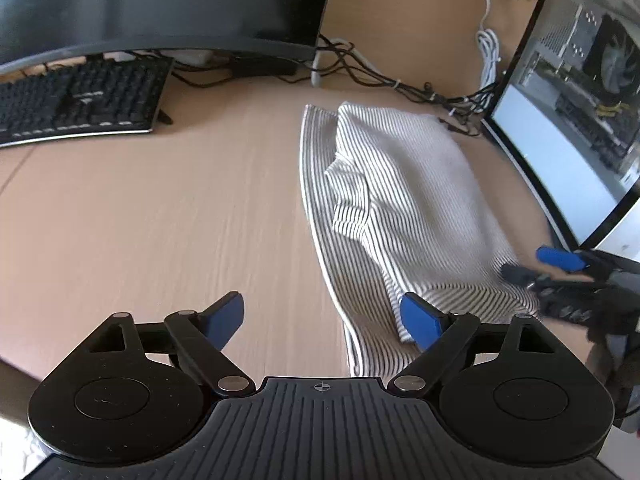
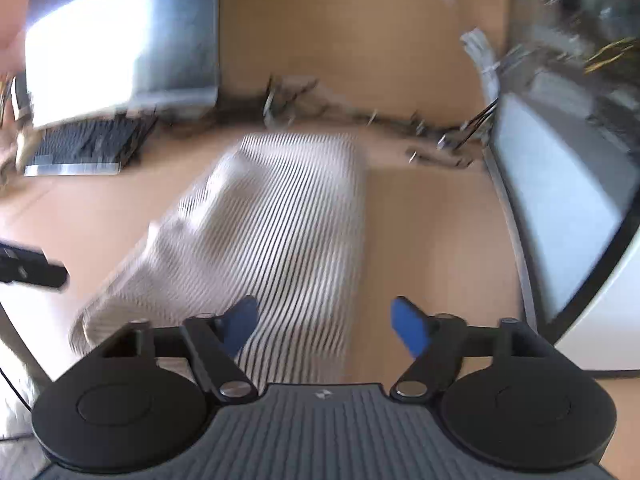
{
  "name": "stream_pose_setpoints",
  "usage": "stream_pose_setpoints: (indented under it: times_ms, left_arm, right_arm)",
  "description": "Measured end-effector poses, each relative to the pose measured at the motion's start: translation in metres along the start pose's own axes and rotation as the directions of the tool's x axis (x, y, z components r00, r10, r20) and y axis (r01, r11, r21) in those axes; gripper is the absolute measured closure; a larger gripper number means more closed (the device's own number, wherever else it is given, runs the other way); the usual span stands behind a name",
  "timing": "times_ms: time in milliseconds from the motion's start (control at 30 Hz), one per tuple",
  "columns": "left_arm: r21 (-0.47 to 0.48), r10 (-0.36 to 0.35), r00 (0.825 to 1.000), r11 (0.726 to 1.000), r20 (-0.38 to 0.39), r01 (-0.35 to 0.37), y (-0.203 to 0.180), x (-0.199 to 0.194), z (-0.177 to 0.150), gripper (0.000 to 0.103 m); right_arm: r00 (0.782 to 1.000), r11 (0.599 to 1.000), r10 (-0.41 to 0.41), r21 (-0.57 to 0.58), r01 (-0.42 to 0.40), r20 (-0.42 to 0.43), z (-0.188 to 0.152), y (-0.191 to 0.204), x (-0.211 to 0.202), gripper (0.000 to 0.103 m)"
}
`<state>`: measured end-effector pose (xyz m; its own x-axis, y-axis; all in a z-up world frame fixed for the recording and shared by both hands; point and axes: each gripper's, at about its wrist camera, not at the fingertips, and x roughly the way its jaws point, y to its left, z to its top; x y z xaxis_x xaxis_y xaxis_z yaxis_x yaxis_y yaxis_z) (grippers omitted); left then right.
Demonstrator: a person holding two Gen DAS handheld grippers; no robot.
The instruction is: Fold clothes
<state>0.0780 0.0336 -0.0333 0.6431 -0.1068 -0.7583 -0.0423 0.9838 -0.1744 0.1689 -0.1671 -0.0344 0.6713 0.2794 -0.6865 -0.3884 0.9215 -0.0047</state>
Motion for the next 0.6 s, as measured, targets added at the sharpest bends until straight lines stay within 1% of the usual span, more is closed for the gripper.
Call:
stream_pose_setpoints:
  times_ms: [33, 67, 200, 267, 367, 400, 467, 500, 533, 600]
  left_arm:
    - [0.009, 0.011, 1.000, 1.000, 0.000, -0.011, -0.002, 0.000, -0.001, 0.011]
    - [0.019, 0.023, 1.000, 1.000, -0.001, -0.022, -0.004, 0.000, -0.002, 0.011]
    - [0.054, 0.065, 0.998, 0.996, -0.001, -0.065, -0.012, -0.001, -0.005, 0.009]
    - [0.063, 0.070, 0.998, 0.996, 0.008, -0.070, -0.010, -0.003, -0.004, 0.009]
    - [0.075, 0.056, 0.998, 0.996, 0.026, -0.058, -0.007, -0.007, -0.003, 0.008]
    - [0.075, 0.048, 0.998, 0.996, 0.030, -0.051, -0.005, -0.008, -0.002, 0.008]
    - [0.062, 0.024, 0.999, 0.998, 0.036, -0.026, 0.001, -0.009, 0.002, 0.008]
    - [0.050, 0.008, 0.999, 0.999, 0.036, -0.010, 0.004, -0.009, 0.004, 0.008]
    - [0.030, -0.005, 1.000, 1.000, 0.031, 0.004, 0.009, -0.007, 0.007, 0.008]
    - [-0.012, -0.022, 1.000, 1.000, 0.014, 0.022, 0.019, -0.001, 0.013, 0.008]
  right_arm:
    - [1.000, 1.000, 0.000, -0.019, 0.000, -0.009, -0.006, 0.003, 0.004, 0.031]
    - [1.000, 0.999, -0.004, -0.037, 0.004, 0.003, -0.010, 0.006, 0.004, 0.031]
    - [1.000, 0.992, -0.014, -0.126, 0.014, 0.004, -0.002, 0.011, -0.007, 0.031]
    - [1.000, 0.985, -0.017, -0.171, 0.020, 0.019, 0.002, 0.016, -0.016, 0.031]
    - [0.999, 0.979, 0.005, -0.202, 0.004, 0.046, 0.006, 0.022, -0.027, 0.032]
    - [0.998, 0.980, 0.019, -0.199, -0.008, 0.052, 0.007, 0.025, -0.030, 0.036]
    - [0.996, 0.981, 0.061, -0.190, -0.048, 0.060, 0.008, 0.033, -0.037, 0.037]
    - [0.994, 0.978, 0.091, -0.193, -0.078, 0.062, 0.007, 0.041, -0.040, 0.036]
    - [0.992, 0.974, 0.107, -0.206, -0.092, 0.066, 0.006, 0.052, -0.039, 0.032]
    - [0.989, 0.965, 0.120, -0.245, -0.097, 0.080, 0.004, 0.075, -0.034, 0.026]
